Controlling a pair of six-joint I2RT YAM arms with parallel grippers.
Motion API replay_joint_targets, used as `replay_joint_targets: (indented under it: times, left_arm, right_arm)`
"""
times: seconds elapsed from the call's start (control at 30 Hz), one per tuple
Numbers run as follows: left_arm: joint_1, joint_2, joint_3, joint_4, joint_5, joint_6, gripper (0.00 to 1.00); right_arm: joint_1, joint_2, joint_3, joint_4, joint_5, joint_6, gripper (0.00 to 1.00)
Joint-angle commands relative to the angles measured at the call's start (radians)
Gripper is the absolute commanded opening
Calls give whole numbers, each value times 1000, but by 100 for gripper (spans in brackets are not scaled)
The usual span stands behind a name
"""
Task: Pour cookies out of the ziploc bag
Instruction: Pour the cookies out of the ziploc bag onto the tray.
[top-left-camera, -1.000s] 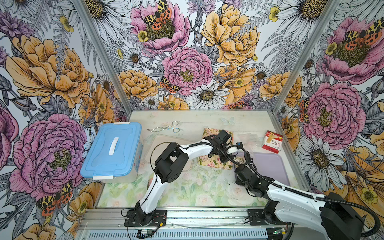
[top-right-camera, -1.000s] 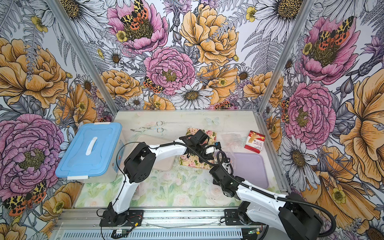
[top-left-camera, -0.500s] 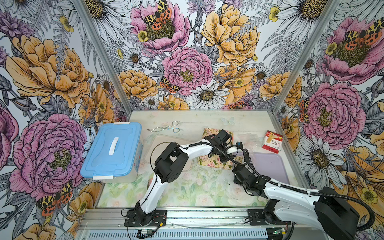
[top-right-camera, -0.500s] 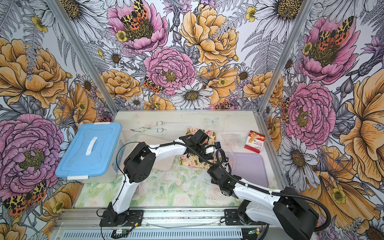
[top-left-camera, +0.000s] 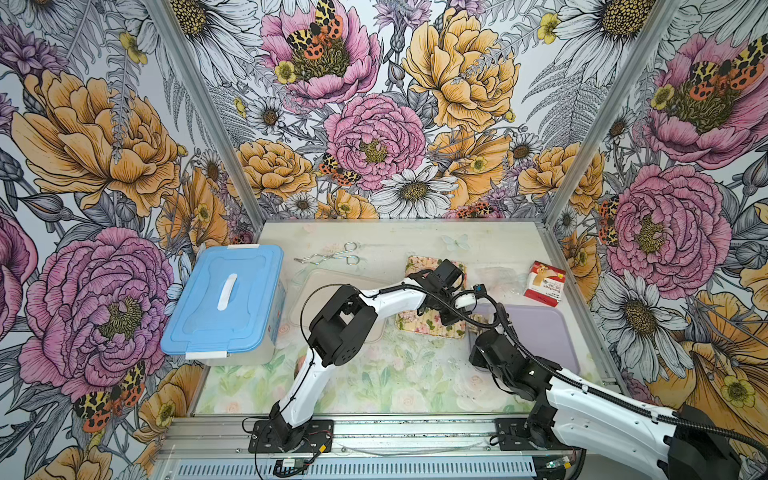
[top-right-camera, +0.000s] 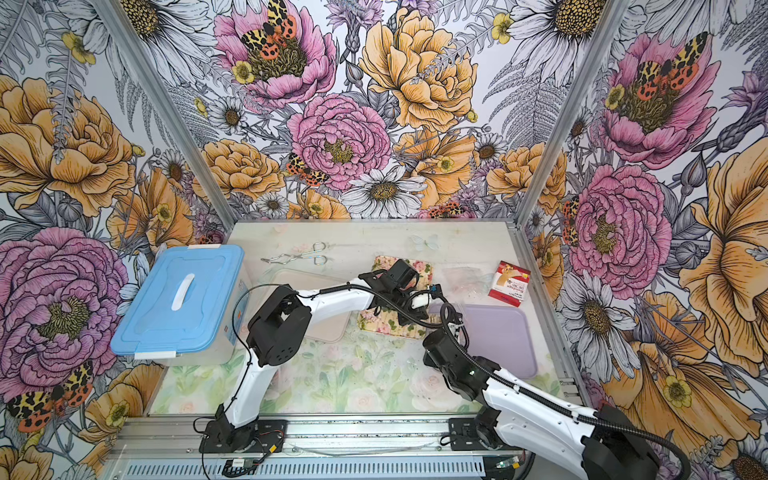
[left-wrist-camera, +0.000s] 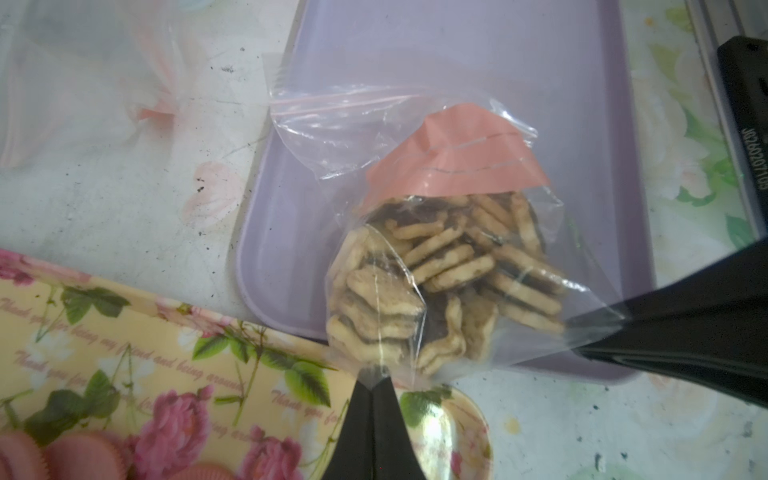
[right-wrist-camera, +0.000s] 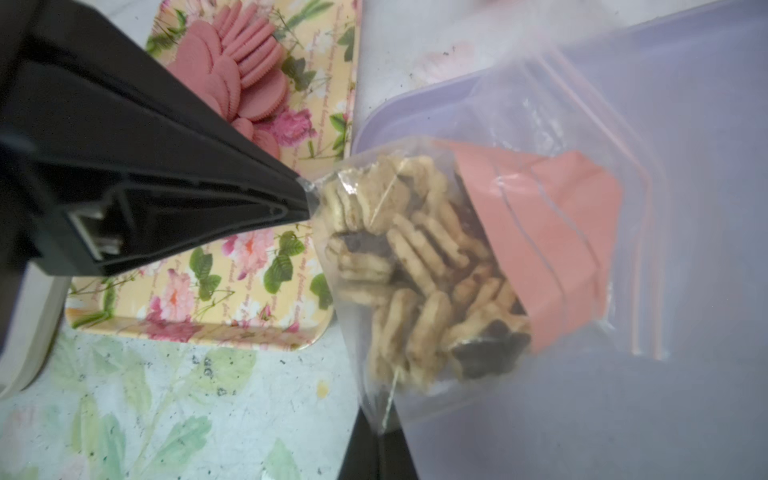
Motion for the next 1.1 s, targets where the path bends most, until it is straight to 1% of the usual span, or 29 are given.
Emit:
replay_joint_targets:
  times: [0.0, 0.1, 0.2, 0.4, 0.5, 0.63, 0.87, 0.97, 1.07]
  left_arm:
    - [-28, -89, -12, 44, 8, -8, 0]
    - [-53, -110, -2, 52, -33, -32, 0]
    - [-76, -113, 14, 52, -70, -40, 0]
    - [-81, -60, 108, 51, -67, -46, 0]
    - [-84, -31, 182, 45, -67, -53, 0]
    - [-91, 25, 298, -9, -69, -55, 0]
    - [-101, 108, 386, -18, -74, -73, 0]
    - [-115, 127, 415, -24, -69, -77, 0]
    - [-129, 136, 433, -29, -93, -64, 0]
  right_arm:
    - [7, -103, 14, -67, -8, -17, 0]
    - [6, -211, 26, -145, 4, -19, 0]
    - [7, -275, 50, -224, 33, -27, 0]
    - [7, -324, 80, -322, 102, -28, 0]
    - [7, -364, 99, -345, 125, -42, 0]
    - [7, -406, 139, -397, 146, -68, 0]
    - [-11, -449, 154, -429, 172, -112, 0]
    - [-14, -482, 165, -437, 162, -131, 0]
    - [-20, -514, 159, -444, 183, -142, 0]
